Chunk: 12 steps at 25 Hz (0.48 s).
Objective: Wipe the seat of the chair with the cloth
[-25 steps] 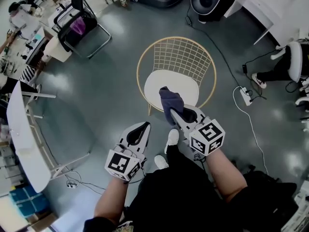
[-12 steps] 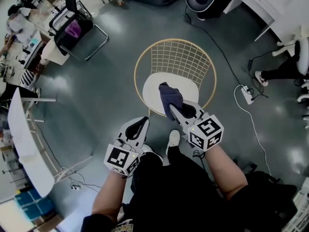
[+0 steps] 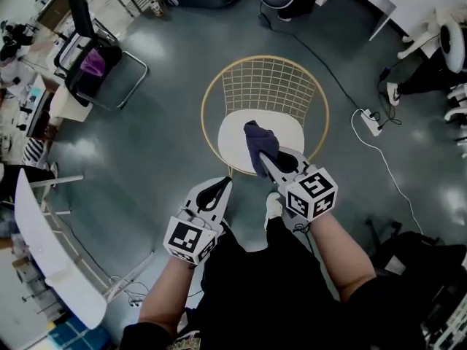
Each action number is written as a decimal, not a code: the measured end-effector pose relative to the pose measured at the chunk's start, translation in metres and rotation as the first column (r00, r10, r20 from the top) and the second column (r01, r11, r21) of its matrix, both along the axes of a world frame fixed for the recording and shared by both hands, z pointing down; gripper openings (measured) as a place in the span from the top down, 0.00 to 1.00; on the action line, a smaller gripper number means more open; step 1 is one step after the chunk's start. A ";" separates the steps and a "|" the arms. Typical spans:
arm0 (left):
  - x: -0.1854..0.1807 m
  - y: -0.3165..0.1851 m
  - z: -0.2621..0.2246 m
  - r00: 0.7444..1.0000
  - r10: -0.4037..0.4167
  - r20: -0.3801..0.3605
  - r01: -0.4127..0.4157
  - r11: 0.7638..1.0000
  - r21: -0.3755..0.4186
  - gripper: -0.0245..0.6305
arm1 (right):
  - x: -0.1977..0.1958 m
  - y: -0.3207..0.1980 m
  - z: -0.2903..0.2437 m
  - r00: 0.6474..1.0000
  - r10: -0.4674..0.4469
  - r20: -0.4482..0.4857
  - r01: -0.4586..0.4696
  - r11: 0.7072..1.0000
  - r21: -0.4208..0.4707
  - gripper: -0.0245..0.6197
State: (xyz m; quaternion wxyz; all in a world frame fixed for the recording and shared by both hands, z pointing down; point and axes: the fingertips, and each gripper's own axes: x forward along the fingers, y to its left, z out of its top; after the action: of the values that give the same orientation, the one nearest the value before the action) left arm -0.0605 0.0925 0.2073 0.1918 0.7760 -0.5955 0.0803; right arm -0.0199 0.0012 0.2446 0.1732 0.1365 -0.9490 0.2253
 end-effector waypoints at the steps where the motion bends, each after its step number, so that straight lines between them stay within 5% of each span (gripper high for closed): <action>1: -0.006 0.000 0.003 1.000 0.022 0.000 -0.022 1.000 -0.004 0.94 | -0.005 0.001 0.006 1.000 0.020 -0.003 -0.020 1.000 -0.008 0.86; 12: -0.076 -0.005 0.067 0.985 0.167 -0.042 -0.169 0.984 -0.052 0.94 | -0.066 0.016 0.106 0.980 0.184 -0.082 -0.192 0.975 -0.108 0.86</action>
State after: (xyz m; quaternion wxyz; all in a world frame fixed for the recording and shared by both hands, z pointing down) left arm -0.1362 0.0878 0.2746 0.2170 0.8192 -0.5217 0.0982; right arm -0.0859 0.0167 0.3502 0.1923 0.2235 -0.9104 0.2904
